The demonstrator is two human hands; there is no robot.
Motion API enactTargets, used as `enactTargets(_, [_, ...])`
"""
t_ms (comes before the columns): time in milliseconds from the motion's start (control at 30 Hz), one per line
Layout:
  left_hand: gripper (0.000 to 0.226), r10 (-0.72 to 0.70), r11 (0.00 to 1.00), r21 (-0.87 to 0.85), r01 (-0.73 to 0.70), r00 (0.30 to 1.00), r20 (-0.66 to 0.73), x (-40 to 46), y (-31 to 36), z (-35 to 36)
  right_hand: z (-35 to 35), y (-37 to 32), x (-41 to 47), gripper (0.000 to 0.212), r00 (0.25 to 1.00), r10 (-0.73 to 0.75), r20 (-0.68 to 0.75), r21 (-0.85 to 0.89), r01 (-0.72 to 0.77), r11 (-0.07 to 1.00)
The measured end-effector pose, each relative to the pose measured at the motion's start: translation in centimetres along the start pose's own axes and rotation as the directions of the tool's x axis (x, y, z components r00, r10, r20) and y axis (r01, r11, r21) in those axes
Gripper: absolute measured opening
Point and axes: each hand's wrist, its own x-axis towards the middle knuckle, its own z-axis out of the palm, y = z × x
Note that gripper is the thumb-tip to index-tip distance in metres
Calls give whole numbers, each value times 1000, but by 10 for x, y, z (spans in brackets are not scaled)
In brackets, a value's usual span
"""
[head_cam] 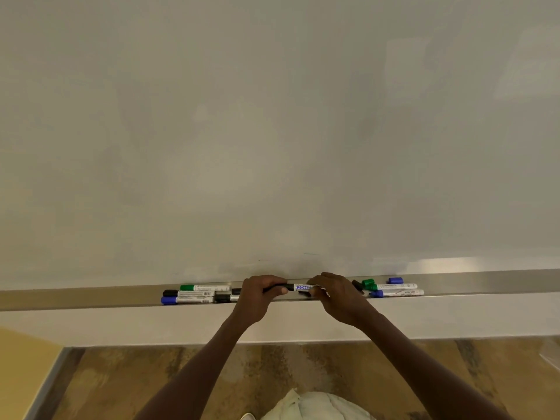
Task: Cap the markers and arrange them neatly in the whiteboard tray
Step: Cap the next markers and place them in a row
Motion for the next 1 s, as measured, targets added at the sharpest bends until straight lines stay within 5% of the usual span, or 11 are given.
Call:
enactTargets(233, [16,-5,999,-40,4,1000,-13,3,8,-12,-12,-15,21,28,974,166,151,114,-184,976])
enactTargets(433, [16,22,999,-34,-24,999,-43,-2,13,-19,-26,-18,33,36,923,239,303,377,-346,859])
enactTargets(667, [20,-3,1000,-3,3,995,-97,8,14,-35,-15,-15,34,25,893,260,366,347,-391,852])
enactTargets(867, [19,-84,996,8,87,976,-200,3,3,-31,2,1,27,11,858,470,206,386,-512,767])
enactTargets(1000, [15,-234,966,4,258,884,-405,-6,-15,-25,20,-7,28,9,801,591,96,404,-574,712])
